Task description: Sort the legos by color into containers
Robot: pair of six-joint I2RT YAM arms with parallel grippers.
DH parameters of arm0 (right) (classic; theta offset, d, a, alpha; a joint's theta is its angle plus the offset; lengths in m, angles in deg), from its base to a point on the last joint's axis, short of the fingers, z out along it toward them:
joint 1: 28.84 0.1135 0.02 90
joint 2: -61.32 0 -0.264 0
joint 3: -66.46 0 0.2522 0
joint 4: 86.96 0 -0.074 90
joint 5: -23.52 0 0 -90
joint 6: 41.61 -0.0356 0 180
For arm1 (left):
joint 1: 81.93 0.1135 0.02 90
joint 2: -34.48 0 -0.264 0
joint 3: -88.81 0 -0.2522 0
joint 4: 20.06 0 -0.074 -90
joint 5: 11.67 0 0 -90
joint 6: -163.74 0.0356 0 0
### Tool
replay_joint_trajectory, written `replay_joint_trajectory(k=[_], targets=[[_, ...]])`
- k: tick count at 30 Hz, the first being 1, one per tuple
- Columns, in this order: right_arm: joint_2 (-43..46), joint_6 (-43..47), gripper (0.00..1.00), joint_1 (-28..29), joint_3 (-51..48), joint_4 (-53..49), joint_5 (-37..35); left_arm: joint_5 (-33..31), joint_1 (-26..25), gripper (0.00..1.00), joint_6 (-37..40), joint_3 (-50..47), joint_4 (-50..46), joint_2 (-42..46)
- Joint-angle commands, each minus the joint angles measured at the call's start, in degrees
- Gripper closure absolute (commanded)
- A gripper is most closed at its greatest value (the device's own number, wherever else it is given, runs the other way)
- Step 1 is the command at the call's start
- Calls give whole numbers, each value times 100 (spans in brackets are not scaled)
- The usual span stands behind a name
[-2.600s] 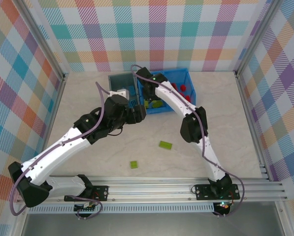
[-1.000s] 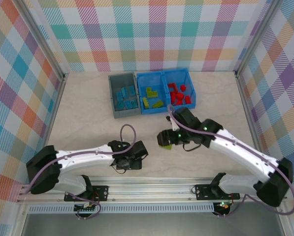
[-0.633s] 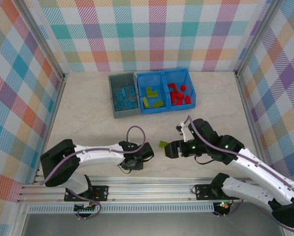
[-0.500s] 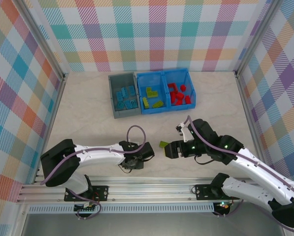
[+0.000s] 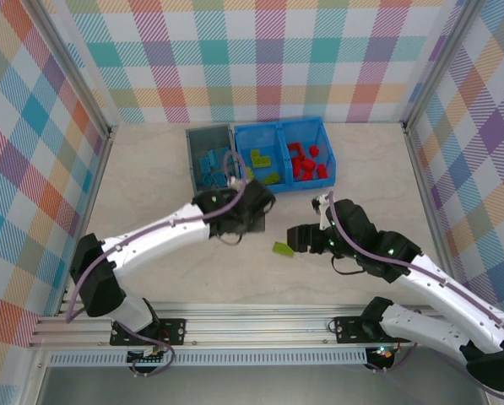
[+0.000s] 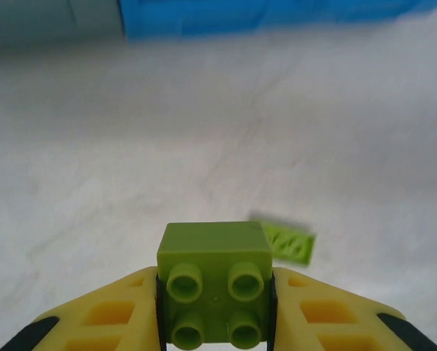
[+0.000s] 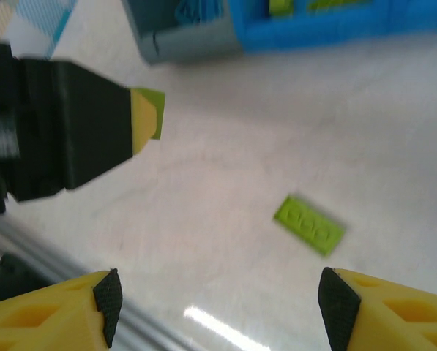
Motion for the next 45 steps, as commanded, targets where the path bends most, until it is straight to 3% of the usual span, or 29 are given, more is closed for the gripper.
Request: replay_joint_trajectory(k=[1, 9, 15, 22, 28, 33, 37, 45], targets=[[-405, 456, 26, 23, 424, 943, -1022, 330, 457, 67, 865, 1005, -293, -710], [-1617, 703, 26, -164, 1136, 1374, -1165, 579, 1233, 69, 1506, 3636, -593, -3130], [-1902, 792, 24, -328, 855, 2124, -826, 982, 1624, 69, 1748, 4776, -481, -4334], [-1823, 622, 24, -359, 722, 2012, -776, 904, 1725, 68, 1923, 5567, -596, -5152], [-1460, 399, 23, -365, 400, 1928, -839, 794, 1776, 66, 1980, 5593, -461, -5472], [-1386, 395, 22, -365, 342, 1569, -827, 816, 1787, 51, 1923, 5778, -597, -5476], [-1317, 281, 21, -365, 334, 957, -857, 869, 1769, 45, 1859, 5804, -709, -5126], [-1626, -228, 20, -365, 290, -336, -613, 748, 1558, 44, 1672, 5572, -846, -3898]])
